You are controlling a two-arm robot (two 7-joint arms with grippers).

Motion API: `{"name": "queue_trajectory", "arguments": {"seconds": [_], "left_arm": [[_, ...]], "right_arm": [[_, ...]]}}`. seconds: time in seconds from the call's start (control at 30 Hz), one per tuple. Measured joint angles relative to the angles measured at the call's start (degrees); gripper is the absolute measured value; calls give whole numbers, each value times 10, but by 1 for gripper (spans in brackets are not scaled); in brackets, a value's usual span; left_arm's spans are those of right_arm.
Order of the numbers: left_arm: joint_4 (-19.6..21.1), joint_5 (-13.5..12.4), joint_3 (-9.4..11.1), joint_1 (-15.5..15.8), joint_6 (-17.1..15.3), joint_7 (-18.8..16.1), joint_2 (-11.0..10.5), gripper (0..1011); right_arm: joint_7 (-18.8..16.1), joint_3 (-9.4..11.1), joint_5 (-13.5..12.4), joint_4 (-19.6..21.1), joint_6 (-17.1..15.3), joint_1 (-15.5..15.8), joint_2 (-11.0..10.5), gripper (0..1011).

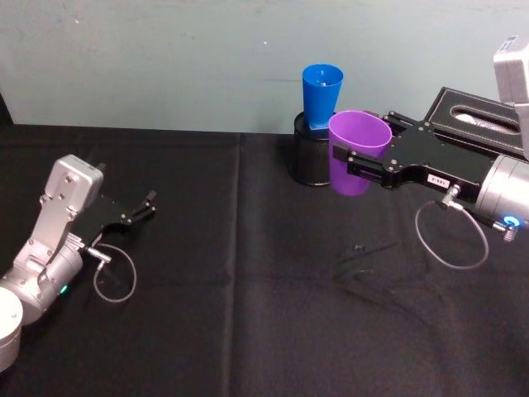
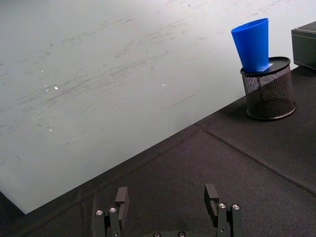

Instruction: Pick up one cup with a gripper and tap it against the other cup.

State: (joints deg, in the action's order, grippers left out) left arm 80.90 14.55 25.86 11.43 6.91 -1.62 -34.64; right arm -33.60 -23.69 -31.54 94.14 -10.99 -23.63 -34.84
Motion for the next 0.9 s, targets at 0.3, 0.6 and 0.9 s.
{"name": "queue_trajectory", "arguments": {"seconds": [0.3, 0.6, 0.9], "left_arm": [[0, 0, 0, 0, 0, 0, 0, 1005], [0, 0, 0, 0, 0, 0, 0, 1005], [0, 0, 0, 0, 0, 0, 0, 1005]], "right_arm": [[0, 0, 0, 0, 0, 0, 0, 735], [0, 0, 1, 0, 1, 0, 0, 735], [0, 0, 1, 0, 1, 0, 0, 735]]}}
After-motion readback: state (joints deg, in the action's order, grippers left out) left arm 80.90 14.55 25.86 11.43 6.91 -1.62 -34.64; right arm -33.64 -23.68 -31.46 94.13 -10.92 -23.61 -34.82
